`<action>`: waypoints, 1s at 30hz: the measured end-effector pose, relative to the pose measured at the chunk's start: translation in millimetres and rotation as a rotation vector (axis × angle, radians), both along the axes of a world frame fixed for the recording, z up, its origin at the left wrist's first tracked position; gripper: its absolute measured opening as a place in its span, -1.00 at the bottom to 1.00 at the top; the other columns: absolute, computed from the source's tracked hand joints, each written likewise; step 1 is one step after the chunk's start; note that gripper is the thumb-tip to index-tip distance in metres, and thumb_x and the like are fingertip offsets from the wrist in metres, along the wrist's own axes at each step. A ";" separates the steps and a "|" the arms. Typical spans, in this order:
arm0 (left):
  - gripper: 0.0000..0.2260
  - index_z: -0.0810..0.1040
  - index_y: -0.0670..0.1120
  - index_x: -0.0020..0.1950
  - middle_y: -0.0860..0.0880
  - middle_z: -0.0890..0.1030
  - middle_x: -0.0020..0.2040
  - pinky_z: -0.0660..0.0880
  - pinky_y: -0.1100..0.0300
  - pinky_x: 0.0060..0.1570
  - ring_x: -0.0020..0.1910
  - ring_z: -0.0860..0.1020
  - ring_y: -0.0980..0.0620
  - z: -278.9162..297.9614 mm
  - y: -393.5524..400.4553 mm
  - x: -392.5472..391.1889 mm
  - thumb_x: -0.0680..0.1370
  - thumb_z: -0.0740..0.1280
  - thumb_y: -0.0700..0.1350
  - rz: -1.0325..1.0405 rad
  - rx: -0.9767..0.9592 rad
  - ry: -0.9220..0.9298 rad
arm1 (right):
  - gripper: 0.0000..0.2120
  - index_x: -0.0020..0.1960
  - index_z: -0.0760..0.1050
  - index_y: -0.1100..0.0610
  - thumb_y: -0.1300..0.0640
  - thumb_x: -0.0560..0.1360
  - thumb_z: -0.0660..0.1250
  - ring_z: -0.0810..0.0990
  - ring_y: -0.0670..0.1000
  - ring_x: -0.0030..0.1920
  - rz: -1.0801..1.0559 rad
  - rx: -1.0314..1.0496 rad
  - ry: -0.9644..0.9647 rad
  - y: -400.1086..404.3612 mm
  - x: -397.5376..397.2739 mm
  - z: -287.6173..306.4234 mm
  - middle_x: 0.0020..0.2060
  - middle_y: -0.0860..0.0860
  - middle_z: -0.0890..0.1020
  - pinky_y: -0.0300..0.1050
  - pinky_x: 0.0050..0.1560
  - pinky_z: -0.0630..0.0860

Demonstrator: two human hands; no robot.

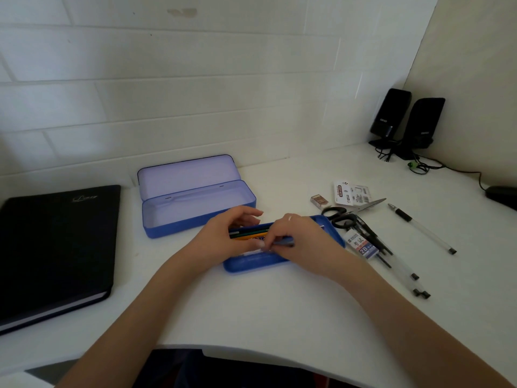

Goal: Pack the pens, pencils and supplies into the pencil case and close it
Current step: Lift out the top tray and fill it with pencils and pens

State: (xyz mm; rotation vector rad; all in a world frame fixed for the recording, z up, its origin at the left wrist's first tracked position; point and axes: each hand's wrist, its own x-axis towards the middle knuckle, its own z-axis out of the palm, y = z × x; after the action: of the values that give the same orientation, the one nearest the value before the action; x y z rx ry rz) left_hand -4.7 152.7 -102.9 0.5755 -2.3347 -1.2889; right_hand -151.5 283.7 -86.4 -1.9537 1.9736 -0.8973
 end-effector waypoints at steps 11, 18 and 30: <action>-0.58 0.49 0.17 0.17 0.12 0.61 0.09 0.45 0.51 -0.01 0.10 0.53 0.30 -1.4 -3.4 1.3 0.43 0.47 -0.23 -0.025 -0.062 -0.017 | -0.93 -0.19 0.62 0.00 0.10 0.35 0.49 0.46 -0.17 -0.27 -0.209 0.118 0.035 17.4 -45.8 22.1 -0.34 -0.14 0.54 -0.21 -0.19 0.43; -0.63 0.53 0.12 0.18 0.14 0.61 0.11 0.48 0.47 -0.01 0.11 0.54 0.22 -1.6 -3.0 1.6 0.47 0.42 -0.23 -0.032 -0.064 -0.032 | -0.88 -0.26 0.54 -0.05 0.12 0.37 0.45 0.47 -0.18 -0.42 -0.296 0.200 0.045 19.5 -55.1 13.8 -0.40 -0.13 0.54 -0.27 -0.35 0.40; -0.62 0.50 0.17 0.15 0.14 0.60 0.14 0.48 0.47 -0.03 0.12 0.54 0.22 0.5 -2.4 2.2 0.45 0.45 -0.21 -0.049 -0.048 -0.049 | -0.90 -0.21 0.53 -0.01 0.11 0.39 0.44 0.47 -0.11 -0.35 -0.288 0.163 0.018 18.3 -56.5 9.7 -0.36 -0.08 0.55 -0.14 -0.27 0.47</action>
State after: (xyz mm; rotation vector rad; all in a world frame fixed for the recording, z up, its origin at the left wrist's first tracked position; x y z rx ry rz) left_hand -2.5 150.2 -102.5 0.5438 -2.4272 -1.2494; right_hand -208.0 302.1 -76.7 -1.6236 2.2988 -0.7524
